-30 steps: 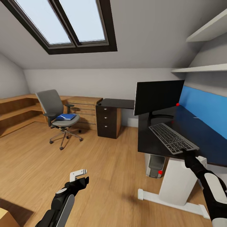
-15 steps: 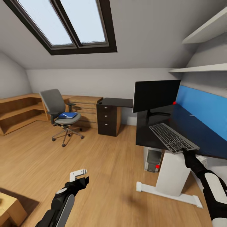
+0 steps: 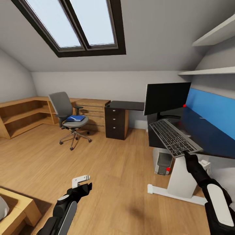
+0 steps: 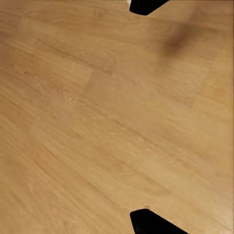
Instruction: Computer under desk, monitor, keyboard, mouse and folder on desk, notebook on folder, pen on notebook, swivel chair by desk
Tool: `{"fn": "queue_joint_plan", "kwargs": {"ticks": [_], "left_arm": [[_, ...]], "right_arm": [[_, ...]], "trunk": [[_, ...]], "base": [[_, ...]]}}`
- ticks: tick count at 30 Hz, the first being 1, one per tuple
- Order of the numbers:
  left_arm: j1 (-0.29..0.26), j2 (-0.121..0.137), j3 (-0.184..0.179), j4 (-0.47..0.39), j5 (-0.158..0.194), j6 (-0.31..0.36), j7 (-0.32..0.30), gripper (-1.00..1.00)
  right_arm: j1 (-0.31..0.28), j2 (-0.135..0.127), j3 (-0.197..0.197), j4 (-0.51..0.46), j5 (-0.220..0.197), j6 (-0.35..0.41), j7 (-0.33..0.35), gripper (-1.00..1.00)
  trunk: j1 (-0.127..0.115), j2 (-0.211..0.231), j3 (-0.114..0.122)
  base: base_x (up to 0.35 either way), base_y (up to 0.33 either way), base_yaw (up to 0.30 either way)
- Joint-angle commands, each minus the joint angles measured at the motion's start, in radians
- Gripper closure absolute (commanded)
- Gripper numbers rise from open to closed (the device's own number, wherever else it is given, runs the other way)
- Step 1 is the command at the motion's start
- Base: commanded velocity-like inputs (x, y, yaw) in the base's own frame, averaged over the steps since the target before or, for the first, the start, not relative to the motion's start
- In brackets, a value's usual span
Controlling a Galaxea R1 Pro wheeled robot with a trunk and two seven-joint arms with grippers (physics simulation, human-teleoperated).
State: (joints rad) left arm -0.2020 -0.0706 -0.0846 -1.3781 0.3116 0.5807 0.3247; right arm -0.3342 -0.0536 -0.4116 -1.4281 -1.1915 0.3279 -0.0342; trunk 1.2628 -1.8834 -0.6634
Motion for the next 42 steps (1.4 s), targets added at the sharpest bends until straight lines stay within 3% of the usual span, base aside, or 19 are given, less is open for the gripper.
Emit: {"fn": "queue_joint_plan", "kwargs": {"ticks": [1, 5, 8, 10, 12, 17, 21, 27, 31, 33, 42], "left_arm": [[0.0, 0.0, -0.002, -0.001, 0.01, 0.002, 0.009, -1.0], [0.0, 0.0, -0.003, -0.001, 0.009, 0.002, 0.01, -1.0], [0.0, 0.0, -0.003, -0.001, 0.009, 0.003, 0.01, -1.0], [0.0, 0.0, -0.003, 0.0, 0.009, 0.003, 0.01, -1.0], [0.0, 0.0, -0.003, 0.0, 0.009, 0.004, 0.007, -1.0], [0.0, 0.0, -0.003, 0.005, 0.009, 0.004, 0.004, -1.0], [0.0, 0.0, -0.004, 0.006, 0.01, 0.004, 0.002, -1.0], [0.0, 0.0, -0.006, 0.006, 0.01, 0.005, 0.005, -1.0], [0.0, 0.0, -0.036, 0.007, 0.01, 0.006, 0.009, -1.0], [0.0, 0.001, -0.054, 0.007, 0.011, 0.005, 0.012, -1.0], [0.0, 0.001, -0.056, 0.007, 0.012, 0.005, 0.013, -1.0]], "right_arm": [[0.0, 0.022, -0.002, -0.006, 0.003, 0.005, 0.001, 1.0], [0.003, 0.103, 0.001, -0.009, 0.033, 0.008, 0.01, 1.0], [0.004, 0.123, 0.022, -0.007, 0.044, 0.007, 0.012, 1.0], [0.004, 0.13, 0.066, -0.004, 0.08, 0.005, 0.012, 1.0], [0.004, 0.134, 0.099, -0.001, 0.116, 0.005, 0.017, 1.0], [0.004, 0.136, 0.155, 0.002, 0.13, 0.005, 0.073, 1.0], [0.004, 0.136, 0.168, 0.013, 0.13, 0.006, 0.11, 1.0], [0.004, 0.131, 0.171, 0.036, 0.136, 0.007, 0.108, 1.0], [0.004, 0.134, 0.191, 0.04, 0.136, 0.008, 0.108, 1.0], [0.004, 0.135, 0.204, 0.043, 0.136, 0.005, 0.107, 1.0], [0.004, 0.135, 0.209, 0.043, 0.135, 0.005, 0.108, 1.0]], "trunk": [[0.0, -0.001, -0.001], [0.0, -0.001, -0.001], [0.0, -0.001, -0.001], [0.0, -0.001, -0.001], [0.0, -0.001, -0.001], [0.0, -0.001, -0.001], [-0.004, 0.006, 0.002], [-0.027, 0.048, 0.021], [-0.042, 0.076, 0.033], [-0.05, 0.09, 0.04], [-0.084, 0.153, 0.068]], "base": [[-0.001, 0.333, 0.0], [-0.001, 0.333, 0.0], [0.0, 0.334, 0.0], [0.014, 0.332, 0.0], [0.105, 0.321, 0.0], [0.208, 0.254, 0.0], [0.075, 0.068, 0.0], [0.002, 0.002, 0.0], [0.0, 0.0, 0.0], [0.242, 0.007, 0.0], [0.329, 0.083, 0.0]]}}
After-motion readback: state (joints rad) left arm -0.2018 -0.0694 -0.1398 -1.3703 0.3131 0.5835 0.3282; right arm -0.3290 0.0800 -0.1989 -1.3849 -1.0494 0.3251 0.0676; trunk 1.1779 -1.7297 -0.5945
